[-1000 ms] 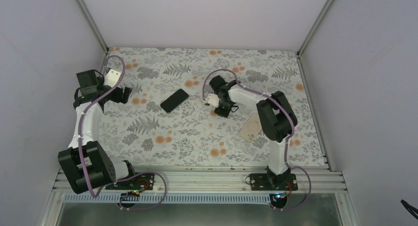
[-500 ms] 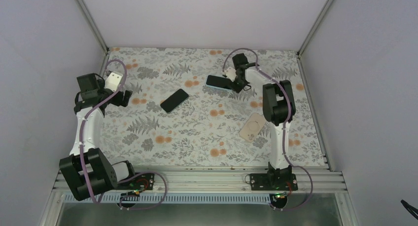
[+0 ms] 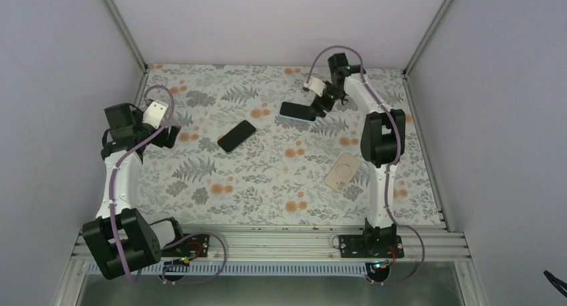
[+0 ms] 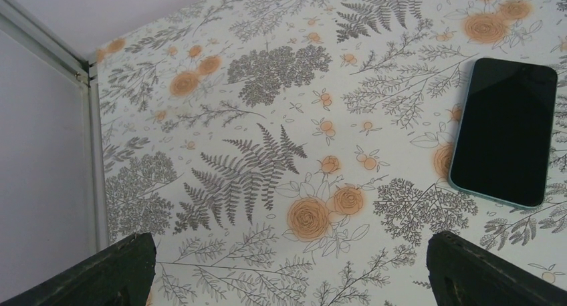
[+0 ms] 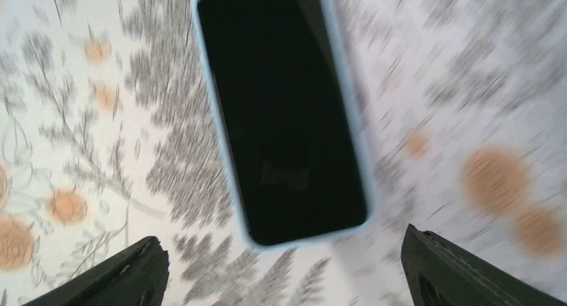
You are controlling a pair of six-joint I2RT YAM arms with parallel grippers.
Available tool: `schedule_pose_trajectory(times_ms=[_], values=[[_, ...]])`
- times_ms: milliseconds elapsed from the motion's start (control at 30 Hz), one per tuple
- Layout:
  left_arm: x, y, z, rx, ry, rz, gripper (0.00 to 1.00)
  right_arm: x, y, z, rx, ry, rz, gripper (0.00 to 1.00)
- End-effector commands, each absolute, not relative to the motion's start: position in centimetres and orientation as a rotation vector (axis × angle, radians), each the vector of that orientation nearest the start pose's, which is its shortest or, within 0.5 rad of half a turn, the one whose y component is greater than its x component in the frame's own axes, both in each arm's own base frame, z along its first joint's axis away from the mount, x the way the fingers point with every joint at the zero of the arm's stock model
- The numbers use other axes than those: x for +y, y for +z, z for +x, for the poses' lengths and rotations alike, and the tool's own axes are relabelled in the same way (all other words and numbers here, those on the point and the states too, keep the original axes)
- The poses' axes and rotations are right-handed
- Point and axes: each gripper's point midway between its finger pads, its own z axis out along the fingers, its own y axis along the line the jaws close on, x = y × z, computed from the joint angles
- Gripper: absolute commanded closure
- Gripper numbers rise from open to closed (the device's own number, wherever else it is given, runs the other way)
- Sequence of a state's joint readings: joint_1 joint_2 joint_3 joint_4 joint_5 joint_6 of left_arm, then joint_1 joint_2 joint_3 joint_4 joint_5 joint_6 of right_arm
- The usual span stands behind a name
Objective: Take the phone out of the phone case
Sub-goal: Move the phone to the center of the board, then pick up the phone at the center of the board.
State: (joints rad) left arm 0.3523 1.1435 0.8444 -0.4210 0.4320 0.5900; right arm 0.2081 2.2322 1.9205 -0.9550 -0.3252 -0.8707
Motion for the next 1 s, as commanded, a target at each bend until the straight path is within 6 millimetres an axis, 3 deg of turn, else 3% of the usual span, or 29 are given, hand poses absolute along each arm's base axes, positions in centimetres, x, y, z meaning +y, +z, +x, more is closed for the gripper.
schedule_pose_trajectory(times_ms=[0,267,700,967], values=[[4.5,19.1,34.3,2.126,-0.02,0.468,0.0,18.2,9.6,49.8,2.131,0.479,-1.571,0.1],[5.0,18.8,34.1,2.133,0.023,0.465,0.0,20.0,8.2,50.7,1.964,0.547,-1.67,0.04],[4.8,18.7,34.7,2.13,-0.013,0.451,0.0,20.7,4.3,51.1,2.052,0.639,-1.595,0.0],[4.6,18.5,34.4,2.129,-0.017,0.463,0.0,20.5,3.1,51.9,2.094,0.637,-1.547,0.0]])
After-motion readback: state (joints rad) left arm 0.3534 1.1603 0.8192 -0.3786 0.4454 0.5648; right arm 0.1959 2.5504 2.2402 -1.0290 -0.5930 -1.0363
